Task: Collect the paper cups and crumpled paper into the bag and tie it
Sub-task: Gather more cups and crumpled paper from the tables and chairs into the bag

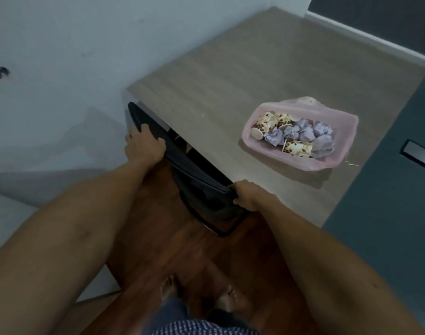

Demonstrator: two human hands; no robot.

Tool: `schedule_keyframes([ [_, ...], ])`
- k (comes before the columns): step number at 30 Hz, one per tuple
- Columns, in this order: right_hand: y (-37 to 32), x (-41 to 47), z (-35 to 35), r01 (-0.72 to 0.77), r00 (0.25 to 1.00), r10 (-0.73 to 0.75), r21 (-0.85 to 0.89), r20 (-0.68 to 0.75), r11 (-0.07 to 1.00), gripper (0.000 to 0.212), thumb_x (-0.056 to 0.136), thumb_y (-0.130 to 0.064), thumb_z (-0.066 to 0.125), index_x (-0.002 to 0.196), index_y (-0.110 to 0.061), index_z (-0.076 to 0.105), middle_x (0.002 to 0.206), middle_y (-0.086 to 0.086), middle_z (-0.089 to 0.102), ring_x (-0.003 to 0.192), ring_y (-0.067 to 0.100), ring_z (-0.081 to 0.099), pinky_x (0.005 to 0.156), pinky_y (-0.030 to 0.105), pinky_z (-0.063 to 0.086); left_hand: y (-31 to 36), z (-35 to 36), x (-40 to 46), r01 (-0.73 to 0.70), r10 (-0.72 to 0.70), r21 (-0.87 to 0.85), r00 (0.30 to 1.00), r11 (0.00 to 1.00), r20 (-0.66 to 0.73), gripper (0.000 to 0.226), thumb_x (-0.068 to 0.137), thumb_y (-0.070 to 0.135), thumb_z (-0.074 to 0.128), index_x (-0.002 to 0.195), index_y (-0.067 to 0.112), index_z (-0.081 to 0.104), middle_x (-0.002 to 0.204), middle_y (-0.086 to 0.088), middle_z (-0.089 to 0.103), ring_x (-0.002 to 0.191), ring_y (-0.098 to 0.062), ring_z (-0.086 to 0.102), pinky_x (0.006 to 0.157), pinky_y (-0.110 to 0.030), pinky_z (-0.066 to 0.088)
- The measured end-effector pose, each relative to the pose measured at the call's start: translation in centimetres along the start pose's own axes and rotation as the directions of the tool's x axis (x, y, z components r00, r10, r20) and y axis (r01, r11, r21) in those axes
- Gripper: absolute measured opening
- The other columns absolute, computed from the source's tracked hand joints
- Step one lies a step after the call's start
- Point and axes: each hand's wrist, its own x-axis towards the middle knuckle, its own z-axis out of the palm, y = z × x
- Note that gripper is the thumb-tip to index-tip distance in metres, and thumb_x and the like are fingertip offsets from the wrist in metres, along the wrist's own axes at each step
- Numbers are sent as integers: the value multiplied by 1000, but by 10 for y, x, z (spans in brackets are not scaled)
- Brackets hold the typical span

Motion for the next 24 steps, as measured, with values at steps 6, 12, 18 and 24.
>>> schedule_keyframes([
  [6, -20, 8, -8, -76, 994, 84, -124, 64, 989, 41, 96, -18, 66, 135, -11, 56, 129, 14, 56, 112, 33, 59, 92, 43, 51, -6, 16, 16, 99, -95, -464, 995, 880, 33, 55, 103, 15, 41, 156, 16, 25, 127, -17, 57, 99, -28, 57, 82, -36, 50],
  [12, -79, 20, -3, -43, 993, 60, -168, 97, 985, 23, 96, -17, 66, 117, -10, 60, 105, 12, 58, 85, 28, 58, 75, 38, 49, -39, -3, 42, 109, -97, -523, 994, 845, 49, 65, 106, 17, 43, 162, 20, 9, 152, -19, 42, 128, -34, 51, 105, -39, 44],
  [18, -159, 54, 24, 65, 995, -56, -113, 83, 991, 18, 103, -23, 58, 110, -7, 62, 93, 8, 60, 74, 24, 59, 62, 35, 44, -105, -24, 106, 52, -32, -498, 998, 866, 50, 56, 104, 24, 50, 153, 9, 26, 143, -20, 50, 123, -35, 55, 104, -42, 49],
  [24, -229, 103, 45, 143, 989, -140, -68, 36, 987, 16, 103, -22, 55, 110, -9, 61, 101, 11, 61, 90, 30, 63, 76, 41, 52, -157, -45, 168, -64, 81, -480, 997, 875, 16, 48, 102, 26, 56, 147, 15, 43, 136, -14, 59, 117, -29, 59, 94, -28, 47],
])
